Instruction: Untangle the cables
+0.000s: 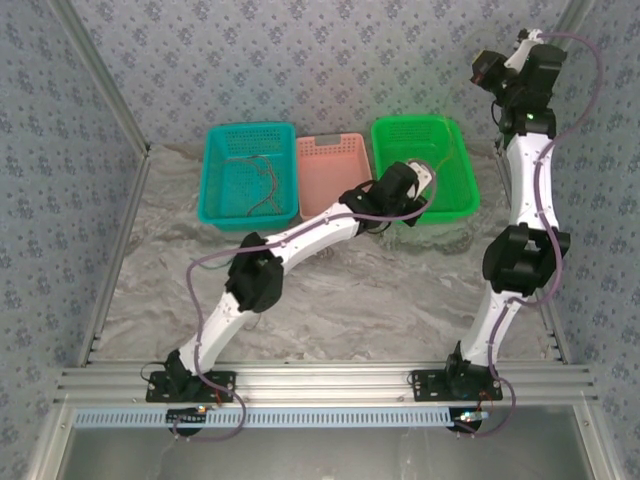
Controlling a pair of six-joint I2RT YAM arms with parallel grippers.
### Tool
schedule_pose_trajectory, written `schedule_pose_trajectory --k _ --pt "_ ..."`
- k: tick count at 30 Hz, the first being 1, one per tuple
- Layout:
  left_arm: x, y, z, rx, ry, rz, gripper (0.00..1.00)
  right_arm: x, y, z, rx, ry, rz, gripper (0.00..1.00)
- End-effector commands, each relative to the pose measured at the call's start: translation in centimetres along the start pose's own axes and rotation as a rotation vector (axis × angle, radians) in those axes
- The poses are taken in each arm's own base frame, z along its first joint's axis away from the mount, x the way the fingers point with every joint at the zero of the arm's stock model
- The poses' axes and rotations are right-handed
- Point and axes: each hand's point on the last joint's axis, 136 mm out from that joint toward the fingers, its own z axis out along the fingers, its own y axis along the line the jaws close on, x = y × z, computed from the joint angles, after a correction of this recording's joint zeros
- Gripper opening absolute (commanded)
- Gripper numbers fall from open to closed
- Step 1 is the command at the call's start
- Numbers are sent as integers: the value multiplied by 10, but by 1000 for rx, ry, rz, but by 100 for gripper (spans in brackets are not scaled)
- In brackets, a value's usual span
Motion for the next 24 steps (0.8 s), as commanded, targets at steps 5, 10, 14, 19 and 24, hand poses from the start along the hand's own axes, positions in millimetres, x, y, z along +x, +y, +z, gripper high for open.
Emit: schedule_pose_trajectory --k 5,10,14,19,24 --pt "-8 17 33 56 -29 -40 0 48 -13 29 20 84 -37 0" --pt "-10 23 28 72 -13 -72 53 85 -26 42 62 171 -40 0" --pt "-22 10 7 57 -6 -36 59 115 -40 50 110 221 -35 0" --pt "-49 -7 -27 56 -33 -24 63 145 -64 58 176 275 -12 0" --pt "-76 1 -64 11 -60 -78 62 176 -89 68 242 369 22 0"
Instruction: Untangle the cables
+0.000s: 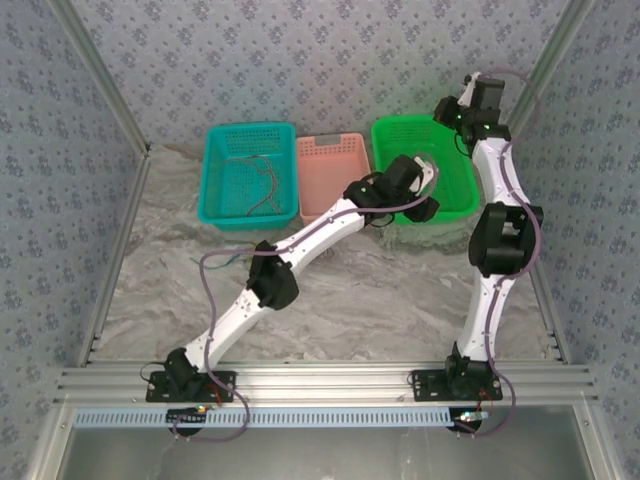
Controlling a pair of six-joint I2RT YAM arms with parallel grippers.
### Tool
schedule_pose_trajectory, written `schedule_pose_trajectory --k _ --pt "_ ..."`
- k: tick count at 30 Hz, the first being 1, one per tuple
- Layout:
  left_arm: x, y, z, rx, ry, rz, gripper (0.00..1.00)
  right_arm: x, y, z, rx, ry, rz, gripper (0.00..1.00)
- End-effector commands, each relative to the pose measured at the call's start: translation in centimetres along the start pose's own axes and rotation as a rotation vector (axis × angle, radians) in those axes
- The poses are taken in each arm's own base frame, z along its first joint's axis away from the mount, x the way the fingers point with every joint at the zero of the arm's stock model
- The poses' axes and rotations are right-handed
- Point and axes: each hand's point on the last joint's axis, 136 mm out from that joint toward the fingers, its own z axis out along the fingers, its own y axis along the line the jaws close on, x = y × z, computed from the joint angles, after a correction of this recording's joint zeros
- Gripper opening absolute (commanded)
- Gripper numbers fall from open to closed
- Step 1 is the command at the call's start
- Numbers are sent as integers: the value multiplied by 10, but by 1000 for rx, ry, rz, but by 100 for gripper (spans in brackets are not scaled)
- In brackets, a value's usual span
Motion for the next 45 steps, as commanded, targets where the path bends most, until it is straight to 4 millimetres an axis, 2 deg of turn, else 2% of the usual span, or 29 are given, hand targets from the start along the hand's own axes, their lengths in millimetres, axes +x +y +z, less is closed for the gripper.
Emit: schedule_pose_trajectory --k 1,3,4,9,10,12,16,18,21,23,25,27,30,31,34,38,45 --pt "-66 2 -74 -32 -119 -51 62 20 -21 15 74 76 15 0" --pt "-71 10 -86 -42 -122 -95 61 28 -30 21 95 104 29 0" --pt "-73 15 -92 -51 -122 -115 61 33 -35 24 108 120 40 4" --pt "-71 41 -103 -90 -129 -173 59 42 -48 26 175 165 41 37" --pt "-68 48 -106 -95 -139 -192 59 41 -48 23 192 167 31 43" --pt "-64 62 -112 -80 -178 -246 59 39 -44 17 206 162 4 50" --pt "-39 95 -133 -118 -185 -331 59 33 -28 -6 213 120 -61 57" --pt "-22 108 -145 -139 -184 -362 59 29 -20 -22 212 84 -79 58" --pt "10 124 -166 -186 -159 -414 59 37 -12 -54 212 46 -94 59" --pt "35 133 -179 -225 -135 -446 58 47 -9 -75 221 28 -107 59" --pt "64 139 -193 -262 -96 -475 58 60 -15 -89 228 25 -93 59" --pt "88 141 -206 -293 -63 -484 58 73 -22 -88 220 62 -82 58" --pt "119 140 -230 -329 -31 -503 57 102 -23 -68 191 211 -79 52" --pt "129 141 -240 -354 -20 -509 57 113 -25 -62 204 278 -83 49" --pt "156 149 -278 -456 2 -515 58 142 -29 -54 251 377 -107 46" --pt "186 157 -317 -509 6 -560 60 169 -42 -62 301 427 -92 46" --pt "233 176 -345 -613 67 -618 60 205 -48 -74 362 535 -156 45"
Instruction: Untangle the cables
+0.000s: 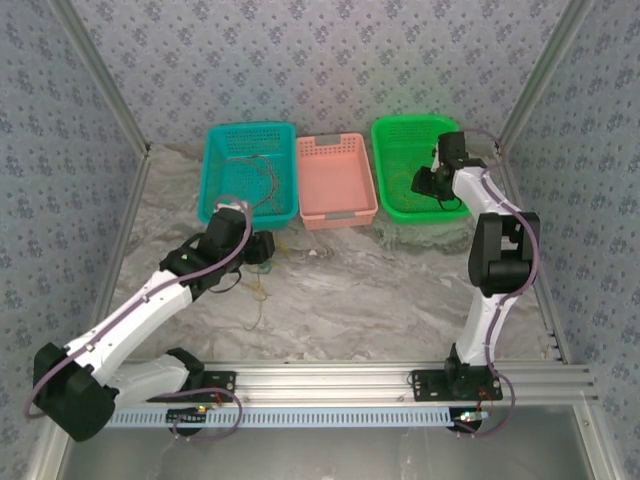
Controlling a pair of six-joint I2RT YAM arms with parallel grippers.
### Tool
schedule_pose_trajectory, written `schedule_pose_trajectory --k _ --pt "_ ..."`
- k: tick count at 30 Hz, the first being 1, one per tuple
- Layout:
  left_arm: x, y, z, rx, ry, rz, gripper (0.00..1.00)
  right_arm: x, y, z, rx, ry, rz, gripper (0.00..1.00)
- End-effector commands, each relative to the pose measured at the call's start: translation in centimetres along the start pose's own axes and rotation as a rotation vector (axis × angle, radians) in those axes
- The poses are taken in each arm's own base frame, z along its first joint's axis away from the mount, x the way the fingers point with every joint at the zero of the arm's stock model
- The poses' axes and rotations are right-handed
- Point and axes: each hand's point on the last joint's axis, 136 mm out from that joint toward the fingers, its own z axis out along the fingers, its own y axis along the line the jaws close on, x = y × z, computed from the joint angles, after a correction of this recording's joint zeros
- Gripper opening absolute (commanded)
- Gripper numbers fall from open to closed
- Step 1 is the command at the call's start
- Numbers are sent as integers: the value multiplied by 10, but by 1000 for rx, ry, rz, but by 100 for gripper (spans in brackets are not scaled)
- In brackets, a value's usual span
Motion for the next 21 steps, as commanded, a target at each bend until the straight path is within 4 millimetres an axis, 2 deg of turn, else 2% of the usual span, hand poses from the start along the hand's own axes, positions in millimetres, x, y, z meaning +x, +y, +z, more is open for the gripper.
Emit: schedule_pose_trajectory --k 1,6,9,12,14,15,18,21 --pt "21 34 -1 -112 48 -28 60 20 -7 -8 64 48 -46 44" --pt "36 64 2 -181 76 -90 61 51 -9 -14 72 91 -59 43" --pt "44 72 8 -199 103 -98 61 69 -12 -17 72 96 -60 43" --pt "49 77 13 -218 126 -105 61 79 -10 -29 63 63 -66 43" --pt "51 77 17 -212 133 -114 61 73 -4 -45 59 8 -80 43" --pt "52 76 19 -205 138 -118 61 84 -8 -45 73 20 -83 43" --pt "54 72 27 -190 155 -128 61 73 -1 -70 72 -58 -100 44" --pt "54 66 37 -159 167 -132 60 62 25 -110 57 -189 -151 50"
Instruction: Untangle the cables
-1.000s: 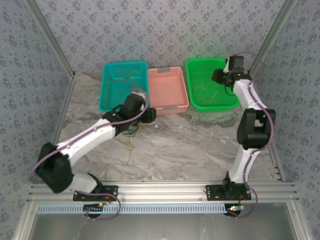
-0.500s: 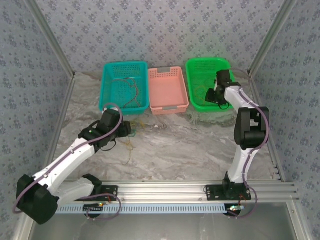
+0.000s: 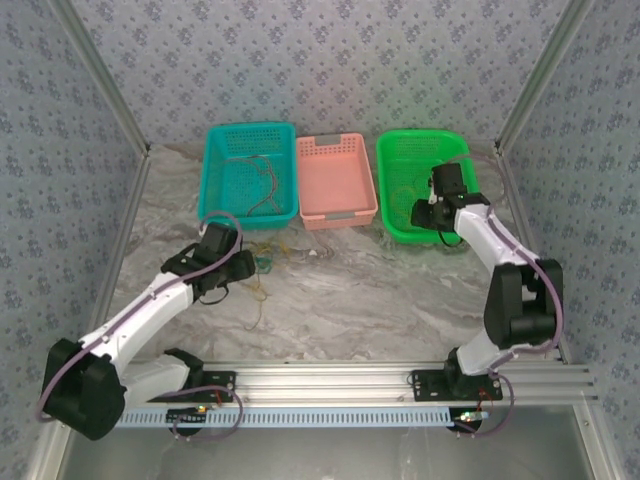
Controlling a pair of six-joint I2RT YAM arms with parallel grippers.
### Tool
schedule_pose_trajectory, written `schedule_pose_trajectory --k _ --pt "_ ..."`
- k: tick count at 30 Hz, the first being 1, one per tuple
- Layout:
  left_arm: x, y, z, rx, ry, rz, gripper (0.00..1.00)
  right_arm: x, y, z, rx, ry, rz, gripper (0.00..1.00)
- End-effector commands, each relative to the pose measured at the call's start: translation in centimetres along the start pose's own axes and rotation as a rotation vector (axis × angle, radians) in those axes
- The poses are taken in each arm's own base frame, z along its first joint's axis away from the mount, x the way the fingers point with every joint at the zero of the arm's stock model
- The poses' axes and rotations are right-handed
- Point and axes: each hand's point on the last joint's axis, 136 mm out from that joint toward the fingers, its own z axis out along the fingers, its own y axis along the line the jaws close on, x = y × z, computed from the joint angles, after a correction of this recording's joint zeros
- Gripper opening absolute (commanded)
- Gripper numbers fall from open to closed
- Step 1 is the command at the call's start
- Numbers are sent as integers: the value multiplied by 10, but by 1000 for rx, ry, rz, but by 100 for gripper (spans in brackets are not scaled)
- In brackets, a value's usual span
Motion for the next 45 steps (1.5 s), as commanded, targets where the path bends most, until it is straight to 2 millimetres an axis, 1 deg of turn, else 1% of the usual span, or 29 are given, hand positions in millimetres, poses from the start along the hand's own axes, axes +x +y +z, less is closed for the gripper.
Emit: schedule_pose_trajectory --k 1,3,4,6,8,11,12,14,15,16,19,20,22,24,27,30,31,34,39,42,45 --pt "-1 -13 10 59 14 -17 60 -23 29 -52 -10 -182 -64 51" --pt "-1 -17 17 67 23 -19 60 -19 63 -76 -61 -241 -124 54" --pt "-1 -18 21 65 27 -21 59 -13 85 -85 -107 -263 -161 55" --pt "0 -15 26 43 34 -22 56 7 134 -94 -235 -275 -236 56" --pt "1 -10 29 24 30 -28 51 36 192 -98 -384 -272 -352 57" --pt "5 -5 30 15 23 -42 46 77 260 -90 -527 -228 -499 59" --pt "6 -4 29 18 20 -48 46 87 274 -82 -539 -200 -527 59" --pt "8 -1 29 32 7 -69 46 102 303 -69 -547 -162 -572 59" --pt "8 -1 29 45 2 -85 47 111 311 -60 -543 -142 -590 59" --pt "9 2 31 60 2 -113 47 104 327 -62 -556 -158 -588 59" --pt "10 12 36 87 10 -180 47 112 347 -41 -538 -136 -610 58" --pt "10 15 37 93 13 -198 47 115 353 -38 -539 -137 -618 58" --pt "9 17 38 110 16 -217 46 117 362 -37 -542 -154 -631 57" --pt "8 17 41 127 25 -225 42 119 370 -38 -538 -179 -659 57" --pt "8 17 43 135 34 -228 38 127 379 -37 -517 -213 -783 57" --pt "7 17 41 140 28 -228 37 138 379 -27 -500 -233 -945 58" --pt "6 17 40 140 28 -225 36 141 377 -21 -488 -236 -1002 60" --pt "5 16 36 146 21 -218 35 143 373 -8 -490 -229 -1117 64" --pt "5 15 35 155 24 -204 35 137 378 -3 -541 -236 -1190 67" --pt "6 15 37 151 34 -201 35 137 386 -1 -562 -236 -1225 67" --pt "7 15 39 146 43 -200 35 138 391 5 -559 -228 -1250 67"
